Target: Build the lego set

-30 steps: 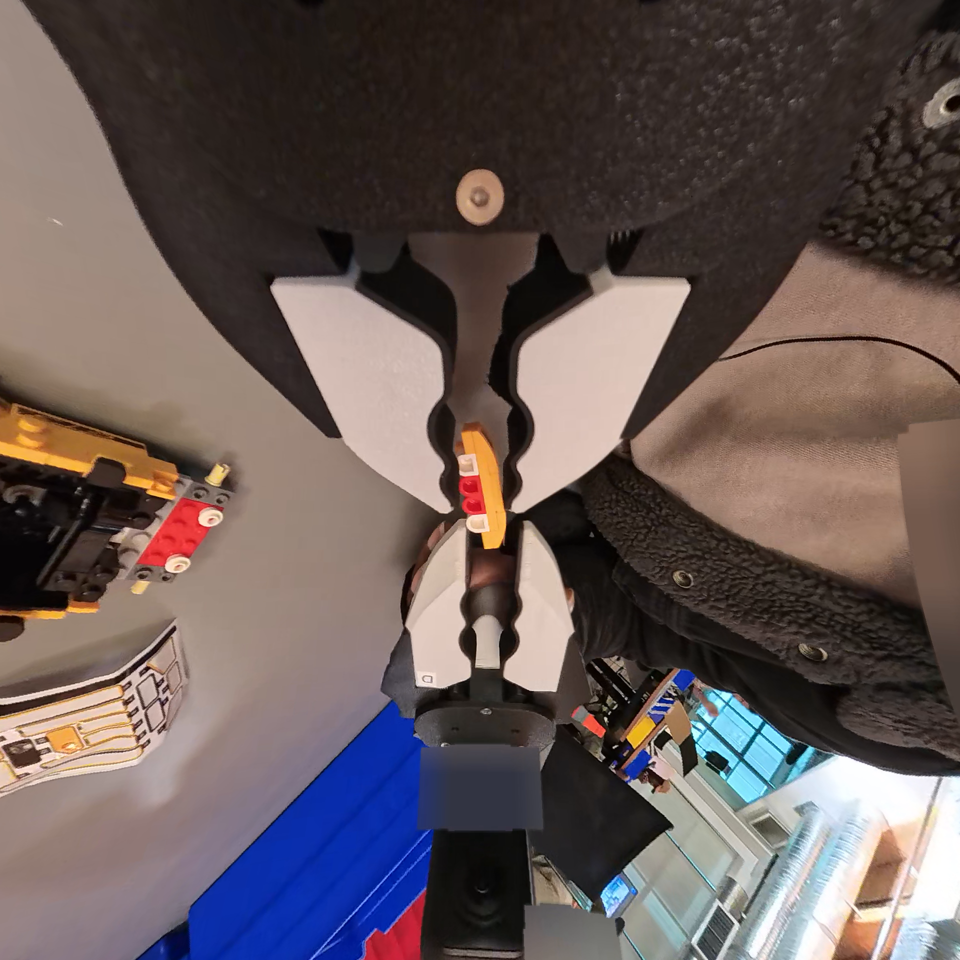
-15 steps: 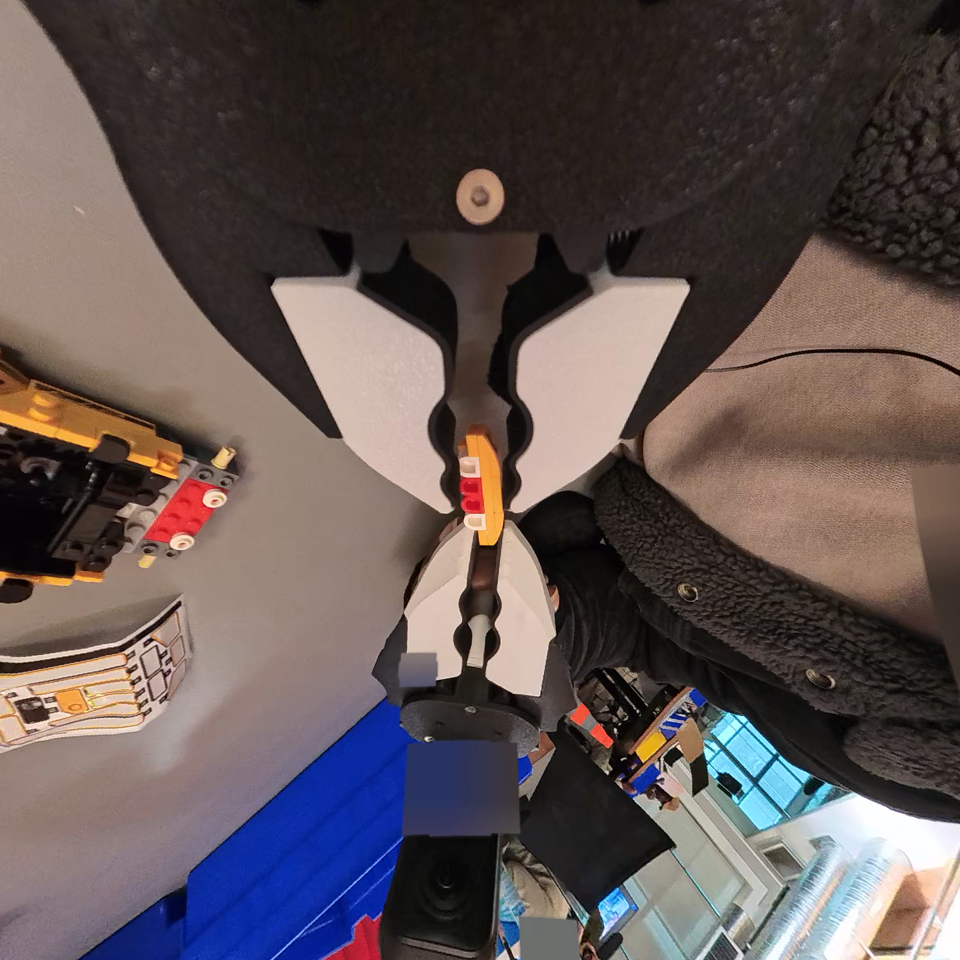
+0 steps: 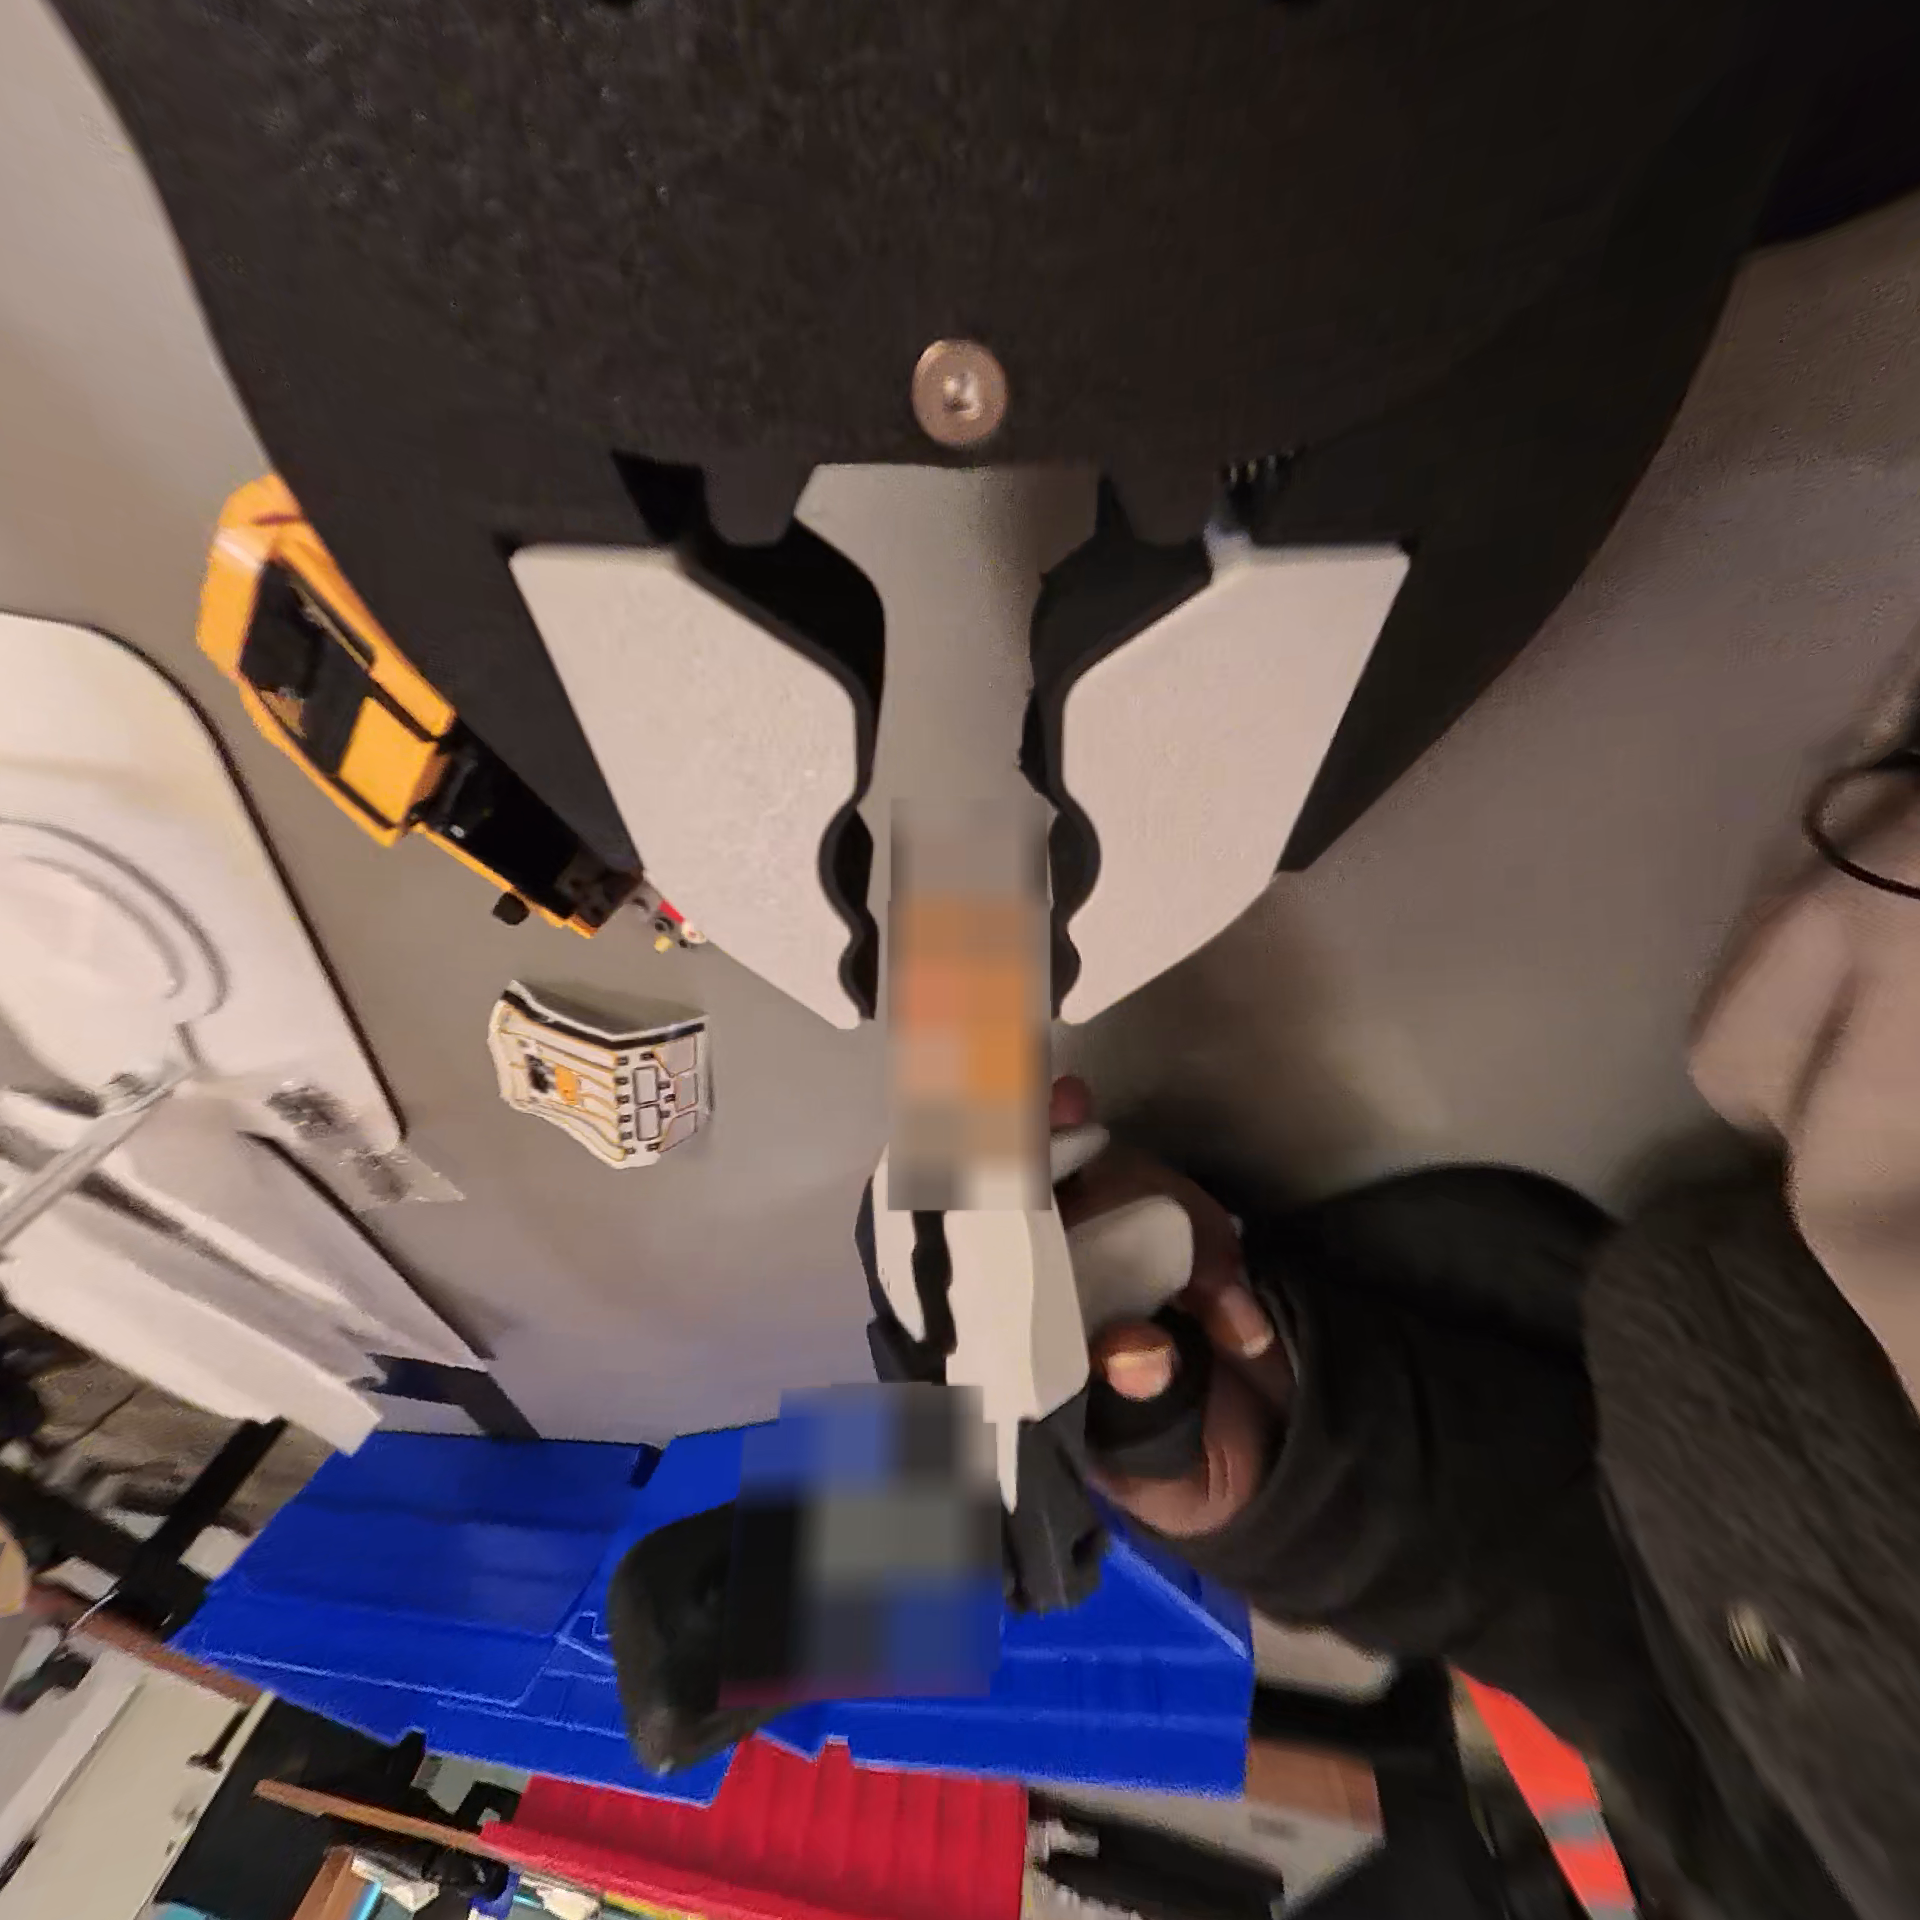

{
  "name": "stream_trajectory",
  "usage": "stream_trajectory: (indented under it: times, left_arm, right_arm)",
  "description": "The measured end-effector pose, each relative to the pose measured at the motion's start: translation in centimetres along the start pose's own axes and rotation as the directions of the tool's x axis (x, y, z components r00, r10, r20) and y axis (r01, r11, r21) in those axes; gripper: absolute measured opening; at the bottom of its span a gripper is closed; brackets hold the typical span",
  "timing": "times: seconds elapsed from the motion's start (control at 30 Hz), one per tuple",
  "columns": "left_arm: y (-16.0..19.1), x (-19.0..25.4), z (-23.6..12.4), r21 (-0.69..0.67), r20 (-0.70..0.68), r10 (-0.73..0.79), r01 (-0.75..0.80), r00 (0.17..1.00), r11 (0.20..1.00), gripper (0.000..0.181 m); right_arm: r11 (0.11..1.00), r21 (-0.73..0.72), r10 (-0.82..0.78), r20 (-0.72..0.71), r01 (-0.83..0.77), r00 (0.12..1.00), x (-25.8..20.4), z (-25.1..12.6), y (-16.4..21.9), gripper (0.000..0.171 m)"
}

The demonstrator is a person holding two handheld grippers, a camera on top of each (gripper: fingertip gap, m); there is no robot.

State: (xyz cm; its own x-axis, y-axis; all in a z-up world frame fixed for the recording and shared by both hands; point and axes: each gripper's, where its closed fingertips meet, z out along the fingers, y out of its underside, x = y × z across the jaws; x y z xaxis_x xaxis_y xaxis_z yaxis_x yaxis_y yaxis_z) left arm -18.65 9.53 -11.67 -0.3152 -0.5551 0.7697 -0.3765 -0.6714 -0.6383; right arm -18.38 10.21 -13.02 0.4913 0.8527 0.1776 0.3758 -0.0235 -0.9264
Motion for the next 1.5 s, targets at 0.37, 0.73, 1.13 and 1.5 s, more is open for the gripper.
stream_trajectory:
  times: [0.37, 0.73, 1.13, 1.5]
  left_arm:
    - [0.3, 0.8, 0.4, -0.054, 0.086, 0.332, -0.328, 0.939, 0.943, 0.009]
    - [0.8, 0.6, 0.8, -0.077, 0.079, 0.287, -0.282, 0.955, 0.956, 0.017]
    - [0.6, 0.6, 0.7, -0.028, -0.012, 0.038, -0.038, 0.999, 0.999, 0.014]
    - [0.2, 1.4, 0.8, 0.01, -0.067, 0.01, -0.01, 0.998, 1.0, 0.016]
  right_arm:
    - [0.95, 0.01, -0.307, -0.123, 0.311, 0.944, -0.2, -0.3, -0.7, 0.012]
    - [0.947, 0.01, -0.318, -0.101, 0.32, 0.943, -0.7, 0.1, -0.5, 0.013]
    - [0.952, 0.023, -0.302, -0.105, 0.305, 0.948, -0.5, 0.3, -0.3, 0.012]
    - [0.94, 0.034, -0.331, -0.144, 0.339, 0.933, -0.3, 0.2, -1.1, 0.012]
